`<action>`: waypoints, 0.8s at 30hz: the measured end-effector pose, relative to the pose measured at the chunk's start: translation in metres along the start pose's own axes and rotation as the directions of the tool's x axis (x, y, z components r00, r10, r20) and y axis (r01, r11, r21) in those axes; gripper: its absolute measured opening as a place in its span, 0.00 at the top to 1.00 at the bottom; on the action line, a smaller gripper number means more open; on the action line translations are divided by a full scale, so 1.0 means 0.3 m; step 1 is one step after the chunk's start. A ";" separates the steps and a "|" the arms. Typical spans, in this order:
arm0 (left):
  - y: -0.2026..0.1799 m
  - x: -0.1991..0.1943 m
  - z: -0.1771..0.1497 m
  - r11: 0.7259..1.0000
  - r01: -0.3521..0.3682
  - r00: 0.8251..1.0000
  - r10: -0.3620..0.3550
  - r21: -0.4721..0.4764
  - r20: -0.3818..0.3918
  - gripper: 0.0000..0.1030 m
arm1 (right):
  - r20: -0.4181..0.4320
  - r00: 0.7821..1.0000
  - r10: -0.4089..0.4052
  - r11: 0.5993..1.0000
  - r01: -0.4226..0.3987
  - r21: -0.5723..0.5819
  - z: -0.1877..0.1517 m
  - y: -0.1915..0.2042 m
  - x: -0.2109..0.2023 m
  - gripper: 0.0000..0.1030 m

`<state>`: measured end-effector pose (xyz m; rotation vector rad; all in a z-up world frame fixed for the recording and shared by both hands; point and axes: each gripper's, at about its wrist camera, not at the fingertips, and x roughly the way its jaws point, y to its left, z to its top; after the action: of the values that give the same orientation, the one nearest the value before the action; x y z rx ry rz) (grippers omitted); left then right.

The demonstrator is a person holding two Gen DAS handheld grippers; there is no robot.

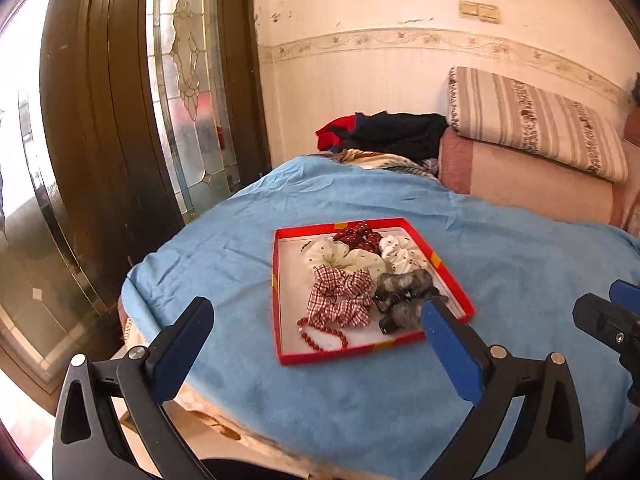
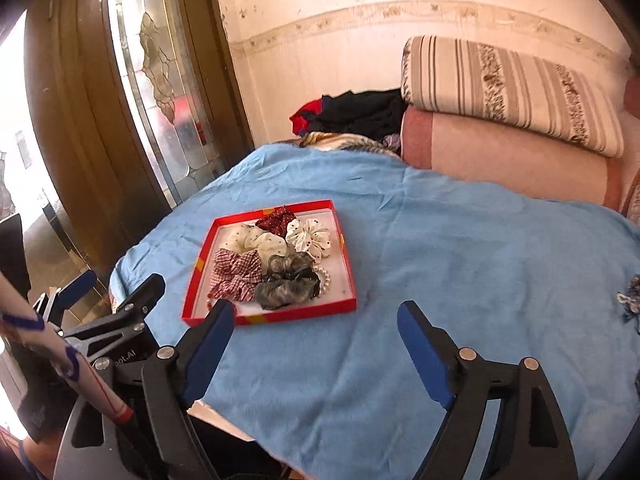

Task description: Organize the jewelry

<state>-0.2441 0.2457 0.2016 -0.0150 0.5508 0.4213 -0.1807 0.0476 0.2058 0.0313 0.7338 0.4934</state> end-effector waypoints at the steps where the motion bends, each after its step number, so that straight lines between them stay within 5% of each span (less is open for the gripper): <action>1: 0.004 -0.028 -0.004 1.000 -0.011 1.000 0.011 0.006 0.007 0.00 | 0.006 1.000 -0.003 1.000 0.003 -0.004 -0.009 0.004 -0.021 0.15; 5: -0.002 -0.113 -0.026 0.997 -0.068 0.998 0.068 0.029 0.011 0.00 | 0.051 0.998 -0.026 1.000 0.026 -0.013 -0.075 0.030 -0.136 0.13; 8: 0.007 -0.155 -0.050 0.999 -0.046 0.999 0.046 0.004 -0.002 0.00 | 0.068 0.998 -0.016 1.000 0.017 -0.021 -0.112 0.048 -0.182 0.11; 12: 0.028 -0.172 -0.077 0.996 -0.065 0.998 0.066 -0.059 0.019 0.00 | 0.044 0.999 -0.023 0.998 0.025 -0.049 -0.121 0.065 -0.174 0.11; 17: 0.078 -0.118 -0.088 0.989 -0.014 0.998 0.005 -0.145 -0.063 0.00 | 0.033 0.999 -0.037 0.998 0.038 -0.046 -0.131 0.056 -0.169 0.11; 24: 0.048 -0.060 -0.119 0.987 -0.075 0.996 0.067 -0.140 -0.061 0.00 | -0.008 0.997 -0.072 0.996 0.071 -0.053 -0.145 0.029 -0.099 0.11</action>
<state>-0.2815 0.2475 0.1818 -0.1446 0.5771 0.5302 -0.2314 0.0359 0.1940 -0.0462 0.7286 0.4444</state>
